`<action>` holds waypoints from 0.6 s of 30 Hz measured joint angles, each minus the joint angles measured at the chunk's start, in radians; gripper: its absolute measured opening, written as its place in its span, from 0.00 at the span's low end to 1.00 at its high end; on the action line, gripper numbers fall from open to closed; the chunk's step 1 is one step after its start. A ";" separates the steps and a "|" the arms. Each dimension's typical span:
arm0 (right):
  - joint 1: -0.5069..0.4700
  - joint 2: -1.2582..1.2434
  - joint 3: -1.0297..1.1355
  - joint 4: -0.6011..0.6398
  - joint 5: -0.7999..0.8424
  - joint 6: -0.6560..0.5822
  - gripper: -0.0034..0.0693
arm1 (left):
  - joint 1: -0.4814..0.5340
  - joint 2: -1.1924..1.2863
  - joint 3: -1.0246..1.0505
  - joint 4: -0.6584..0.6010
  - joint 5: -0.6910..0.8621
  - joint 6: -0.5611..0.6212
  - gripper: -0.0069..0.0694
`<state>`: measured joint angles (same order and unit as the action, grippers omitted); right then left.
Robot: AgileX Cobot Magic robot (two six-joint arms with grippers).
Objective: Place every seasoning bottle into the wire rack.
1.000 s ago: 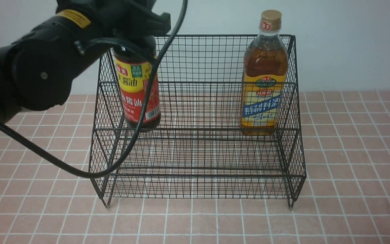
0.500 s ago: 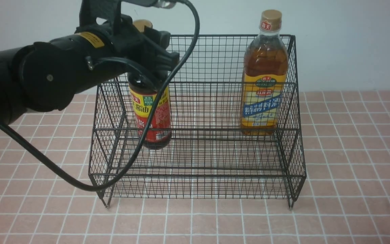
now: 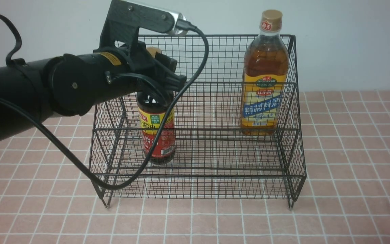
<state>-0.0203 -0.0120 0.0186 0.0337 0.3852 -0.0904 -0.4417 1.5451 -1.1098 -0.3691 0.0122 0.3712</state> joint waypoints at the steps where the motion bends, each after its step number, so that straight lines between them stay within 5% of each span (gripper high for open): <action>1: 0.000 0.000 0.000 0.000 0.000 0.000 0.03 | 0.000 0.001 0.000 -0.002 -0.001 0.002 0.43; 6: 0.000 0.000 0.000 0.000 0.000 0.000 0.03 | 0.000 0.001 0.000 -0.005 -0.018 0.005 0.46; 13: 0.000 0.000 0.000 0.000 0.000 0.000 0.03 | 0.000 -0.005 -0.009 -0.010 -0.049 0.005 0.66; 18: 0.000 0.000 0.000 0.001 0.000 0.000 0.03 | 0.000 -0.071 -0.009 -0.010 -0.050 0.005 0.68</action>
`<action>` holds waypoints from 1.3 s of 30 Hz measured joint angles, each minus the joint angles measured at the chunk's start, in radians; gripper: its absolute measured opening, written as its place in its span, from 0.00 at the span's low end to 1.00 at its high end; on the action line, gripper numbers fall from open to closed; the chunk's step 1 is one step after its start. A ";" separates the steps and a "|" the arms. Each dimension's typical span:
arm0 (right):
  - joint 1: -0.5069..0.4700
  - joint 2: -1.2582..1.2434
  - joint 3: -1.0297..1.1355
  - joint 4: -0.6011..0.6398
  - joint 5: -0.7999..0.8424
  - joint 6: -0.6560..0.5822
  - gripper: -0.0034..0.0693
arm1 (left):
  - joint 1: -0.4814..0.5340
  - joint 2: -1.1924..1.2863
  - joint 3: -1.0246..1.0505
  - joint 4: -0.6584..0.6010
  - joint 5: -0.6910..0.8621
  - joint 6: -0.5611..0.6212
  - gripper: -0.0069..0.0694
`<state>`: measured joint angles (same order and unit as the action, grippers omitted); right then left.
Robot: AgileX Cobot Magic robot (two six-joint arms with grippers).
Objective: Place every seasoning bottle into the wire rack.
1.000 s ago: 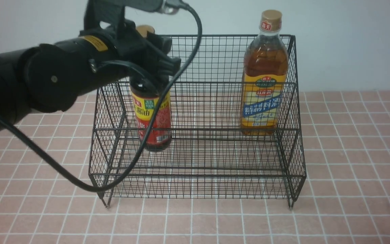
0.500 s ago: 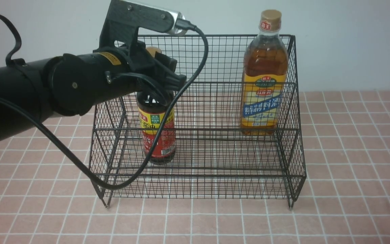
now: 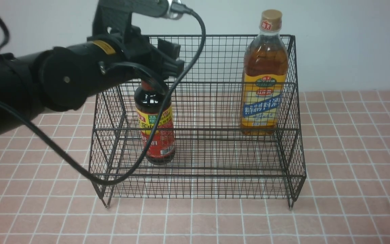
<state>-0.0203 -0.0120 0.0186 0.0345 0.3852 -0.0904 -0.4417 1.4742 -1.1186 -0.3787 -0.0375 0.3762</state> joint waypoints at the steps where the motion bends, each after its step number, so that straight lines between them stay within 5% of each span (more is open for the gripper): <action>1: 0.000 0.000 0.000 0.000 0.000 0.000 0.03 | 0.000 -0.012 0.000 0.000 0.001 0.000 0.67; 6: 0.000 0.000 0.000 0.000 0.000 0.000 0.03 | 0.000 -0.113 0.000 0.000 0.069 0.000 0.58; 11: 0.000 0.000 0.000 0.000 0.000 0.000 0.03 | 0.000 -0.312 0.000 0.000 0.310 0.000 0.21; 14: 0.000 0.000 0.000 0.000 0.000 0.000 0.03 | 0.000 -0.422 0.000 0.001 0.413 -0.001 0.11; 21: 0.000 0.000 0.000 0.000 0.000 0.000 0.03 | 0.000 -0.634 -0.001 0.001 0.579 -0.045 0.08; 39: 0.000 0.000 0.000 0.000 0.000 0.000 0.03 | 0.000 -0.886 -0.001 0.029 0.587 -0.044 0.08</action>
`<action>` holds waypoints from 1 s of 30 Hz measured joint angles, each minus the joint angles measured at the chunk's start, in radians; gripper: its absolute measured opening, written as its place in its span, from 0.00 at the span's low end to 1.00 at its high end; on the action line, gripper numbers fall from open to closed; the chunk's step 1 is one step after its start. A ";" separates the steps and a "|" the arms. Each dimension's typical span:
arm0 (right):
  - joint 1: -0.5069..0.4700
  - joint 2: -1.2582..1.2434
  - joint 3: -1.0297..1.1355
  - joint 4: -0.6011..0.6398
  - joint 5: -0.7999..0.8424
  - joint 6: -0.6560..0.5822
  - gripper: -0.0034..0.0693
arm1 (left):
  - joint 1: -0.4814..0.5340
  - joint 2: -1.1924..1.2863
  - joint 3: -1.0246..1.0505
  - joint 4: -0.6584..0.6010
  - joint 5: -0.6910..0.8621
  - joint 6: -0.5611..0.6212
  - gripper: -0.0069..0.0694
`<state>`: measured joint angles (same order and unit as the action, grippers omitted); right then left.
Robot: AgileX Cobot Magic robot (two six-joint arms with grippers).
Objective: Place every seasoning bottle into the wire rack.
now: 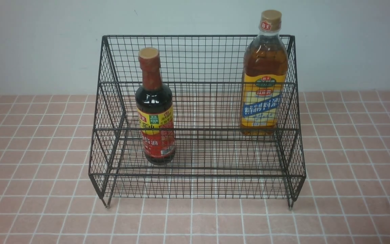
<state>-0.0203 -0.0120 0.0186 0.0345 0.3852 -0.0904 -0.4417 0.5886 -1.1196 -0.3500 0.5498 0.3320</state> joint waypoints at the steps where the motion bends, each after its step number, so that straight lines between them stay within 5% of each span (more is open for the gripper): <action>1: 0.000 0.000 0.000 0.000 0.000 0.000 0.03 | 0.000 -0.022 0.000 0.004 0.000 0.000 0.08; 8: 0.000 0.000 0.000 0.000 0.000 0.000 0.03 | 0.000 -0.163 0.083 0.074 -0.011 -0.006 0.08; 13: 0.000 0.000 0.000 0.000 0.000 0.000 0.03 | 0.032 -0.313 0.335 0.177 -0.087 -0.076 0.08; 20: 0.000 0.000 0.000 0.000 0.000 0.000 0.03 | 0.257 -0.550 0.839 0.249 -0.167 -0.112 0.08; 30: 0.000 0.000 0.000 0.000 -0.001 0.000 0.03 | 0.360 -0.600 1.144 0.254 -0.163 -0.129 0.08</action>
